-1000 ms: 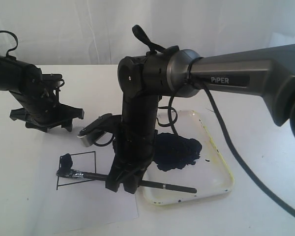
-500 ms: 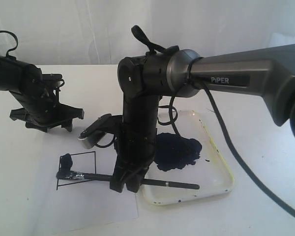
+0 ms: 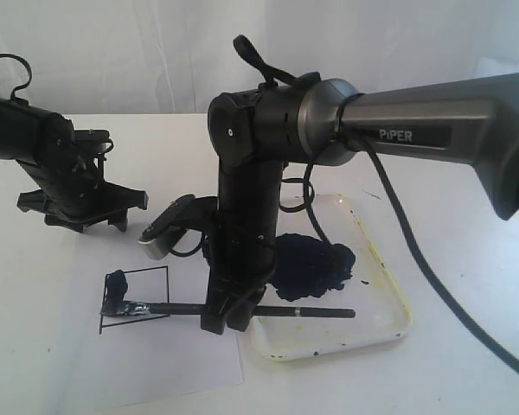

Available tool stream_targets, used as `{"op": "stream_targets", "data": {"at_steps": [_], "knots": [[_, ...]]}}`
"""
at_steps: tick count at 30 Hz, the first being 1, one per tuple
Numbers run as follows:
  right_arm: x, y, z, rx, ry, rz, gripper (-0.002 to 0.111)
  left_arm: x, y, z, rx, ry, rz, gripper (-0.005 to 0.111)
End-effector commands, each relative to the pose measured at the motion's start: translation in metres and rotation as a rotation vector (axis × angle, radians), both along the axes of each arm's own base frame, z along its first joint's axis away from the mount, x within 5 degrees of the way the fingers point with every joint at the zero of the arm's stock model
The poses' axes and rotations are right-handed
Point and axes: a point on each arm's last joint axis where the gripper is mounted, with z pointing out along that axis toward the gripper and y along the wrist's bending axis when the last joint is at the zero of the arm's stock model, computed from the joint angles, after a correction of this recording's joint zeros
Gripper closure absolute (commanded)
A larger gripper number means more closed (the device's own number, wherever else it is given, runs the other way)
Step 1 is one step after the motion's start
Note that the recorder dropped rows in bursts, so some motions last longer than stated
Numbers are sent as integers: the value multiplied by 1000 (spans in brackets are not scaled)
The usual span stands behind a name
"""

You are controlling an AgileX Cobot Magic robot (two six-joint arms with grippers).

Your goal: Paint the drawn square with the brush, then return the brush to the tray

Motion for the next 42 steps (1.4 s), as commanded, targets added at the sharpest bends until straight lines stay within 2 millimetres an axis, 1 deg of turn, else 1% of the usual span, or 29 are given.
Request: {"op": "stream_targets", "data": {"at_steps": [1,16,27,42], "knots": [[-2,0,5,11,-9,56,108,-6,2,-9,28,70,3,38],[2,-5,4,-35,-55,111,108,-6,2,-9,30,69,2,38],[1,-4,4,-17,-52,162,108,-6,2,-9,30,69,2,38],[0,-2,4,2,-33,133,108,-6,2,-9,30,69,2,38]]}}
